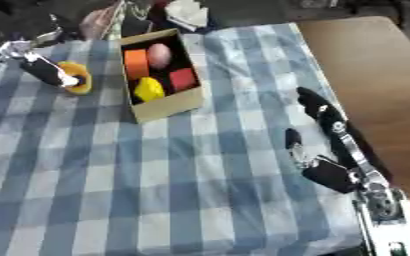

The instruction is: Pick up objects on the table and place them in the box.

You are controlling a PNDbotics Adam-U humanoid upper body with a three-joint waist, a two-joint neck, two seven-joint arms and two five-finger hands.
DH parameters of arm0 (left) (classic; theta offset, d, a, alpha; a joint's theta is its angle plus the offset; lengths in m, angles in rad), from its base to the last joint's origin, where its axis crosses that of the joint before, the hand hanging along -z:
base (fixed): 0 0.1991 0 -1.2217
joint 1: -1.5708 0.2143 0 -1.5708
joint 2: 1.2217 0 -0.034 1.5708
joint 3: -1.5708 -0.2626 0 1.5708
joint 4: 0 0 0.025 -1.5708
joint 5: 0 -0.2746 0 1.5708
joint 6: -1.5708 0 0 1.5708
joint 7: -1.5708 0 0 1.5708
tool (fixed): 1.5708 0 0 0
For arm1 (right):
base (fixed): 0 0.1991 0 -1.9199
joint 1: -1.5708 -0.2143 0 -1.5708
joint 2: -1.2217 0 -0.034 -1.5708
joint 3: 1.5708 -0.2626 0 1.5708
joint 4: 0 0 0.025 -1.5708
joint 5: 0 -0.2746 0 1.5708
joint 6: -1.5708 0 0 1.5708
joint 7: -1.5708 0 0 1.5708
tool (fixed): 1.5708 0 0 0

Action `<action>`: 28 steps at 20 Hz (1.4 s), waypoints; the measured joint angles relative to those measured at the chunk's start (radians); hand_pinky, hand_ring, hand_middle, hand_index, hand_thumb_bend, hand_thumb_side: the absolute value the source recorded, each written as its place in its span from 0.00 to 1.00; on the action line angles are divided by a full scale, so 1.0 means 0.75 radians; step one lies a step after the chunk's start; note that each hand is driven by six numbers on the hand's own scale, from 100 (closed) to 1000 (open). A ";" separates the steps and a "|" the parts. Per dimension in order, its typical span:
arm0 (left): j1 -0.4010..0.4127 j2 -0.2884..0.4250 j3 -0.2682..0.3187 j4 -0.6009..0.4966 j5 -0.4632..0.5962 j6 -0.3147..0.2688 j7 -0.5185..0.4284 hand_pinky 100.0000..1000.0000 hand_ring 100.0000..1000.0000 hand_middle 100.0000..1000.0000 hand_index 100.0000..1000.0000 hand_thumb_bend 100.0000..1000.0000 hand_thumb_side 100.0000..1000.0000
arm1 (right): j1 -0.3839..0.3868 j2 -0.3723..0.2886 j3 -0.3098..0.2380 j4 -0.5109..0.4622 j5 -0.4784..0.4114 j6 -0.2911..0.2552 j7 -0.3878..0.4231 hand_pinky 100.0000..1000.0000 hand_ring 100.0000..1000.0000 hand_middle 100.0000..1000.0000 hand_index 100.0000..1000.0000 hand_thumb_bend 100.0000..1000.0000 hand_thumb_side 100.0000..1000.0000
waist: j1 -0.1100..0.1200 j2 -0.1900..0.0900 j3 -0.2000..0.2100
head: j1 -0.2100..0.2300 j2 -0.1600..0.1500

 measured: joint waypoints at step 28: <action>0.004 -0.149 0.071 0.445 -0.139 0.091 0.231 0.58 0.49 0.54 0.72 0.33 0.07 | -0.008 0.000 0.001 0.008 -0.005 -0.001 0.005 1.00 1.00 1.00 1.00 0.00 0.34 | 0.000 0.008 -0.034 | 0.012 0.000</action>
